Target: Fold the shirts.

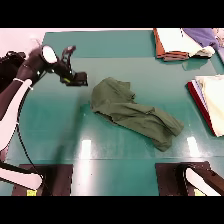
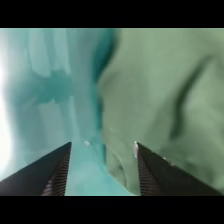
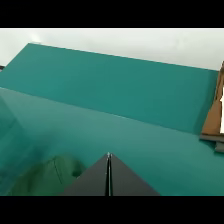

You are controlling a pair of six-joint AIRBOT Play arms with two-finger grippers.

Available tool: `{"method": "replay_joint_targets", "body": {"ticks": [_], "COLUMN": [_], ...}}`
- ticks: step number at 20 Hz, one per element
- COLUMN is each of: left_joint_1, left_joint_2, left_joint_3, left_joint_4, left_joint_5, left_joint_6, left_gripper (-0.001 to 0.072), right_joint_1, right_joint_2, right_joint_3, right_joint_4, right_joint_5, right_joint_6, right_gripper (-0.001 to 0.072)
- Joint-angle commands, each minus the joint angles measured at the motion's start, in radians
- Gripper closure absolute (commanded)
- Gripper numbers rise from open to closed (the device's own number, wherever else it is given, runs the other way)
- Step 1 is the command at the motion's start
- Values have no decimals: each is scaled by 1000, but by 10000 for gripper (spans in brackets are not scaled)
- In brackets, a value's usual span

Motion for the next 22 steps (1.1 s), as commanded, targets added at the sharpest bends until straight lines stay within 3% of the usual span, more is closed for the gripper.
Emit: {"method": "replay_joint_targets", "body": {"ticks": [1,4,9,11,14,17,18,20,22], "left_joint_1": [31,13,-53,-47,-9,25,26,26,26], "left_joint_2": [-18,-67,-78,-74,-67,-54,-48,-39,-37], "left_joint_3": [-195,-211,-205,-193,-106,2,34,70,76], "left_joint_4": [-134,-209,-221,-233,-226,-219,-204,-191,-192], "left_joint_5": [149,168,269,264,196,123,104,87,84], "left_joint_6": [15,68,63,66,66,107,113,133,135], "left_gripper": [235,235,240,688,682,682,682,682,682], "right_joint_1": [0,0,-1,-20,-116,-277,-328,-410,-439], "right_joint_2": [1,0,0,-5,-26,25,43,57,43], "right_joint_3": [-34,-38,-38,-39,-81,-360,-480,-735,-933], "right_joint_4": [0,1,-1,-10,-11,-11,-11,-10,-2], "right_joint_5": [-5,-12,5,72,262,285,285,278,243], "right_joint_6": [0,0,0,0,0,0,0,1,0], "right_gripper": [696,695,696,696,695,694,671,237,215]}}
